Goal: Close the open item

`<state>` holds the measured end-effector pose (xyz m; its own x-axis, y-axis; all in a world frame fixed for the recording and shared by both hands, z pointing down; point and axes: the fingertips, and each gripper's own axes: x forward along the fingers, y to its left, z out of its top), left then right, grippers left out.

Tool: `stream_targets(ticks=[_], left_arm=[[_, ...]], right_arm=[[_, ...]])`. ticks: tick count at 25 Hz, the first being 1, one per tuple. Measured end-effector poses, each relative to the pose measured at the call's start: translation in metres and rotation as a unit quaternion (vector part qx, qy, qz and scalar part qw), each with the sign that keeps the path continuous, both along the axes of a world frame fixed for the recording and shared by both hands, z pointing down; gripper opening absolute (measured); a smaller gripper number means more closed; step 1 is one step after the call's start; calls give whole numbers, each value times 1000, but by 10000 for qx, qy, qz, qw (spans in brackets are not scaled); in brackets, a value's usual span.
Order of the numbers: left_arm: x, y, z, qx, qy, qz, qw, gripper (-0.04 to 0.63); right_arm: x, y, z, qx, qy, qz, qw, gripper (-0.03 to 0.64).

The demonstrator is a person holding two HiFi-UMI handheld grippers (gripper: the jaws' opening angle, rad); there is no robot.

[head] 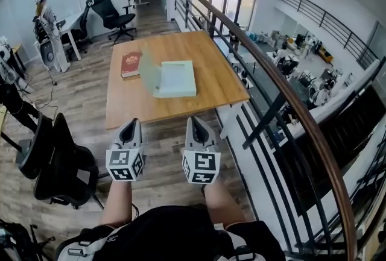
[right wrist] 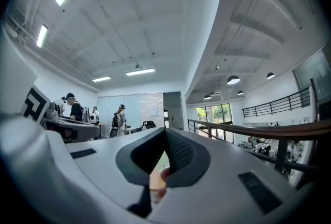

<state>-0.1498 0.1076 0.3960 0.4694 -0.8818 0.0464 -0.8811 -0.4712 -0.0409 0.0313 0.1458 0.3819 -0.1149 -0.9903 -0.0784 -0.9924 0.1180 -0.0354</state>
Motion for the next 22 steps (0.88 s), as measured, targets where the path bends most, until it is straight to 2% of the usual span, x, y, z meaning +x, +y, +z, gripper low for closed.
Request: stream_targets(ticks=[4, 11, 14, 17, 22], left_arm=[[-2, -7, 6, -28, -79, 116, 9999, -2], [-1, -40, 21, -242, 24, 45, 9997, -2], [6, -61, 27, -250, -35, 30, 9997, -2], [15, -87, 23, -69, -128, -27, 9999, -2], [34, -143, 20, 25, -95, -124, 9999, -2]], right_arm=[[-3, -4, 2, -24, -70, 102, 9999, -2], [6, -31, 16, -75, -110, 108, 9999, -2], [18, -54, 24, -86, -193, 143, 9997, -2], [28, -88, 25, -71, -209, 112, 9997, -2], [46, -147, 25, 22, -164, 24, 9999, -2]])
